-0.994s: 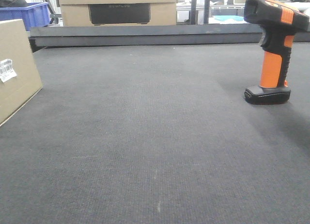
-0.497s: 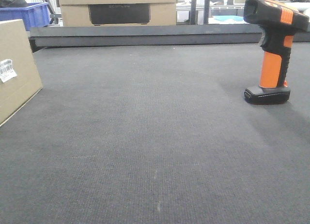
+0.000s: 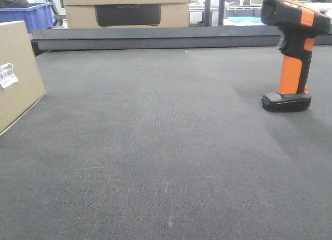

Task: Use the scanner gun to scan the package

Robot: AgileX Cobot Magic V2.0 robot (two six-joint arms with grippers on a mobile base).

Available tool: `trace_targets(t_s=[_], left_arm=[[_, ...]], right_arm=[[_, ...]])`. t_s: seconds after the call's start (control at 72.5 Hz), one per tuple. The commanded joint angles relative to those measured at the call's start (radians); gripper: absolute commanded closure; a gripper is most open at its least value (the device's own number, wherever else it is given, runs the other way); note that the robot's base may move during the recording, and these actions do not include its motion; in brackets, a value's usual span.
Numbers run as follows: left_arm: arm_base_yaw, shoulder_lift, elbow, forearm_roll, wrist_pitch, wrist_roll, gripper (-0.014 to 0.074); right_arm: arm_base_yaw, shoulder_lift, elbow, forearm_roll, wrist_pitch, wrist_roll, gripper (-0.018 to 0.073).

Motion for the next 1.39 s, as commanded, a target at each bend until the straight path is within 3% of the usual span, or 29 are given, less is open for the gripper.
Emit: trace_targets(t_s=[0.0,0.386,0.469,0.566,0.814,0.869,1.38], left_arm=[[0.005,-0.006,0.002,0.001,-0.012,-0.004,0.0708],[0.005,-0.006,0.002,0.001,-0.012,-0.004,0.0708],[0.005,-0.006,0.002,0.001,-0.012,-0.004,0.0708],[0.005,-0.006,0.002,0.001,-0.012,-0.004,0.0708],[0.005,-0.006,0.002,0.001,-0.012,-0.004,0.0708],[0.005,-0.006,0.002,0.001,-0.012,-0.004,0.0708],[0.005,-0.006,0.002,0.001,-0.012,-0.004,0.0708]], right_arm=[[0.0,-0.001,0.0,-0.01,-0.011,-0.002,0.0727],[-0.009,-0.001,0.022,-0.049,-0.016,-0.002,0.0727],[-0.052,-0.001,0.065,-0.073,-0.067,-0.039,0.0727],[-0.111,-0.001,0.121,-0.024,-0.138,-0.101,0.0727],[-0.213,-0.001,0.294,0.02,-0.327,-0.083,0.0727],[-0.218,-0.001,0.294,0.018,-0.276,-0.072,0.0727],[-0.219,-0.001,0.294,0.008,-0.288,-0.072,0.0727]])
